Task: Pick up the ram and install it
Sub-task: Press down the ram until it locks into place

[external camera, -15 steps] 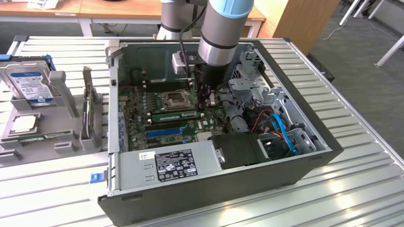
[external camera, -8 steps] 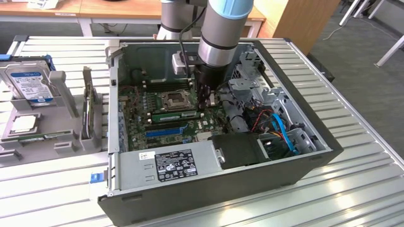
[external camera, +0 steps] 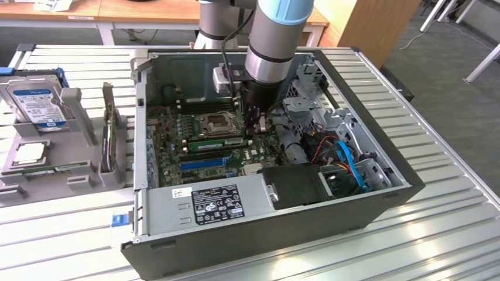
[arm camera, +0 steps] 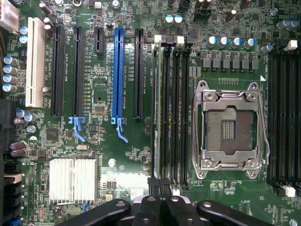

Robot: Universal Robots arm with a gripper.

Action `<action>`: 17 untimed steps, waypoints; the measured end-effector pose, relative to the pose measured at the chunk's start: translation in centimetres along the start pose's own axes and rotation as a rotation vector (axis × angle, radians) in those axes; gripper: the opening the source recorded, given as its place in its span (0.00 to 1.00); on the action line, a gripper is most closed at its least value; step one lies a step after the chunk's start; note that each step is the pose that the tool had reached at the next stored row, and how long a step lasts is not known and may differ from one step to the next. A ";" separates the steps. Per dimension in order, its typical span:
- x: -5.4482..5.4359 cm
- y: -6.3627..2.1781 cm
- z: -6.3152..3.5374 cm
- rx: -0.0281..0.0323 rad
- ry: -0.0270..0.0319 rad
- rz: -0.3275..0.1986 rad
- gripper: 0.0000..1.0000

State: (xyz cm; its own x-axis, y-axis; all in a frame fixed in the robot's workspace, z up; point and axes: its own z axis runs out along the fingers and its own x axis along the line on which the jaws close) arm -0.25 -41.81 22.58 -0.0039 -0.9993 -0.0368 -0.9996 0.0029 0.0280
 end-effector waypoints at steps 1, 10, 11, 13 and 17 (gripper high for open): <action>0.0 0.00 0.00 0.0000 0.0000 0.000 0.10; 0.0 -0.01 0.11 0.0000 0.0000 0.000 0.10; 0.0 0.00 0.11 0.0000 0.0001 0.000 0.10; 0.0 -0.01 0.12 0.0000 -0.0001 0.000 0.10; 0.0 -0.01 0.22 0.0000 0.0002 0.000 0.10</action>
State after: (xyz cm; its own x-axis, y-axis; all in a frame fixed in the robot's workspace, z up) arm -0.24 -41.82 22.35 -0.0039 -0.9993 -0.0366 -0.9996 0.0028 0.0279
